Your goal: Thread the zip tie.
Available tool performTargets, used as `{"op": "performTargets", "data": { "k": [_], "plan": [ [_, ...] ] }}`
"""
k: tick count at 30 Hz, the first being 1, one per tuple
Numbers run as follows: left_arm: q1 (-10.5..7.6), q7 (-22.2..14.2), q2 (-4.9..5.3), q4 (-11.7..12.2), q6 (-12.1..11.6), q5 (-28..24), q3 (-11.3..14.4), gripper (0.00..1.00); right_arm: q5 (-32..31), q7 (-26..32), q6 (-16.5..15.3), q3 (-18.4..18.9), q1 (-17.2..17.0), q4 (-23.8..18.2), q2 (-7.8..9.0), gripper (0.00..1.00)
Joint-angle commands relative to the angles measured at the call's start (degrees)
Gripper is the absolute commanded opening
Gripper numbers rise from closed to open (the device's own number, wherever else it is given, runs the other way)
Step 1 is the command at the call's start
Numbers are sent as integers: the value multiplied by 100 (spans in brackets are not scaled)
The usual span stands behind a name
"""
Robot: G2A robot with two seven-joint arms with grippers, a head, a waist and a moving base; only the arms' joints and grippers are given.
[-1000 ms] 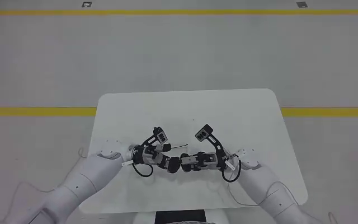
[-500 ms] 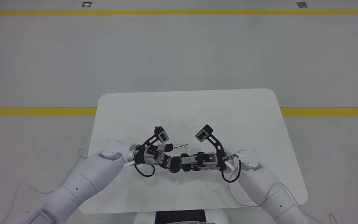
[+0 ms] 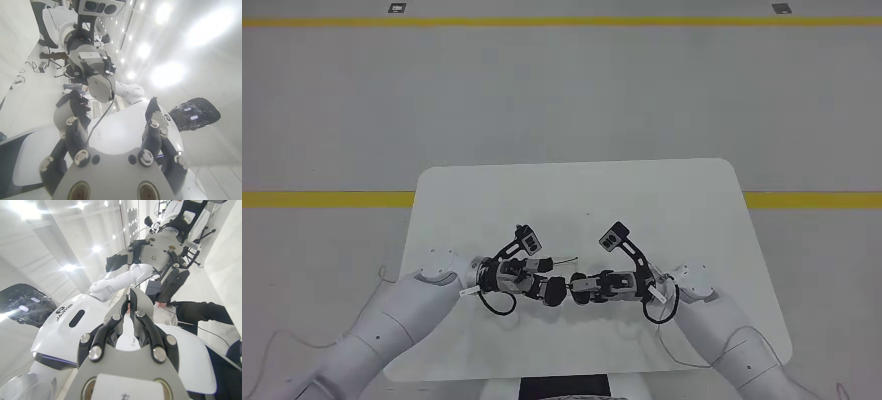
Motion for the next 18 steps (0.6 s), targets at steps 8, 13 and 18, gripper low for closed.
{"op": "performTargets", "data": {
  "k": [8, 13, 18],
  "plan": [
    [24, 17, -13, 22, 79, 89, -79, 51, -295, 43, 5, 6, 17, 13, 27, 0],
    [51, 66, -17, 30, 77, 187, -117, 49, -439, 127, 3, 15, 30, 21, 48, 0],
    [72, 129, -24, 1, 87, 312, -136, 47, -553, 111, 24, 7, 11, 8, 64, 0]
  ]
}}
